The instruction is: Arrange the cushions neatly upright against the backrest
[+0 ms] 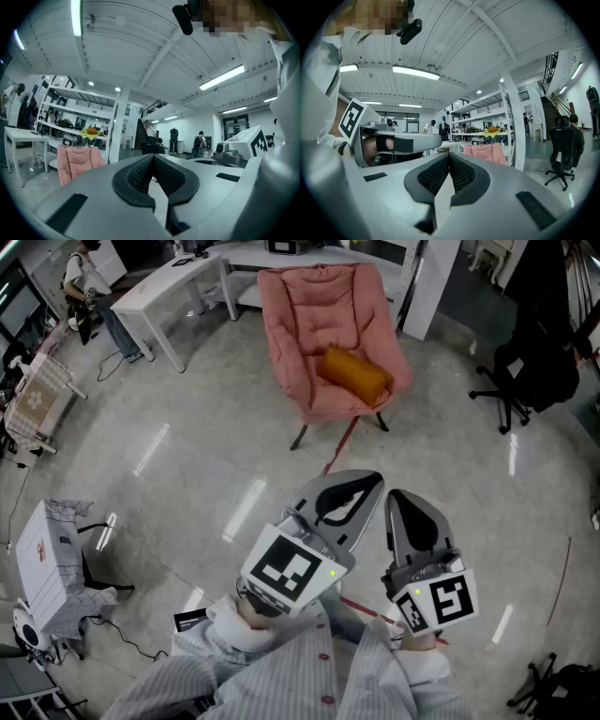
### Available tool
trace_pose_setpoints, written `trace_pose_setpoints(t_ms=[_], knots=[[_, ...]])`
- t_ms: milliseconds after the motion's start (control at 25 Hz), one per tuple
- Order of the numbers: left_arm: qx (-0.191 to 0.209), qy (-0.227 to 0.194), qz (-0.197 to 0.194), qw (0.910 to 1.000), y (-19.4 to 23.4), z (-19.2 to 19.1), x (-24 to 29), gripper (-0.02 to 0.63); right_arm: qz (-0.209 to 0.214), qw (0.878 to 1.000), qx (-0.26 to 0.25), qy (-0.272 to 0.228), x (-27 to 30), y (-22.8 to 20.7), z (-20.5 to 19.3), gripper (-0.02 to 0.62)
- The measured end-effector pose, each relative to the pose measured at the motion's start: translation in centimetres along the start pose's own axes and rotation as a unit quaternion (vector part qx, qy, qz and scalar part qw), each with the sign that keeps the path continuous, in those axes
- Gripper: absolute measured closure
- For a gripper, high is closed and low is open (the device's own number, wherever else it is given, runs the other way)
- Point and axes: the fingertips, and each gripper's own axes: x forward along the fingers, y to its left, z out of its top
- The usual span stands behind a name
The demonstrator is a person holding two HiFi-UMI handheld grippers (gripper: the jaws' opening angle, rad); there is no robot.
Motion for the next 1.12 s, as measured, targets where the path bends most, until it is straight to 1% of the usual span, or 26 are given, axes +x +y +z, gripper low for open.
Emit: trace_pose_setpoints(t_ms=[440,760,920,1120], knots=[[0.000,0.000,0.011,0.9999,-1.1,-0.3,1.0,0.597,0.013,1.000,0.001,-0.004,-1.3,-1.1,-0.2,0.582],[0.001,-0.008,0.032,0.9995,-2.0,0.1,0.9,0.597,0.019,1.000,0.003,-0.006,-2.6,-2.0,-0.2,0.581],[-0.002,-0.013,0.046,0.9988,-0.9,0.2,0.9,0.597,0.021,1.000,0.011,-0.005,-1.8,-2.5,-0.4,0.581],[-0.003,-0.012,0.060,0.9981,2.0,-0.4,2.1,0.597,0.028,0.999,0.017,-0.002,0.9,-3.6,-1.3,0.581]])
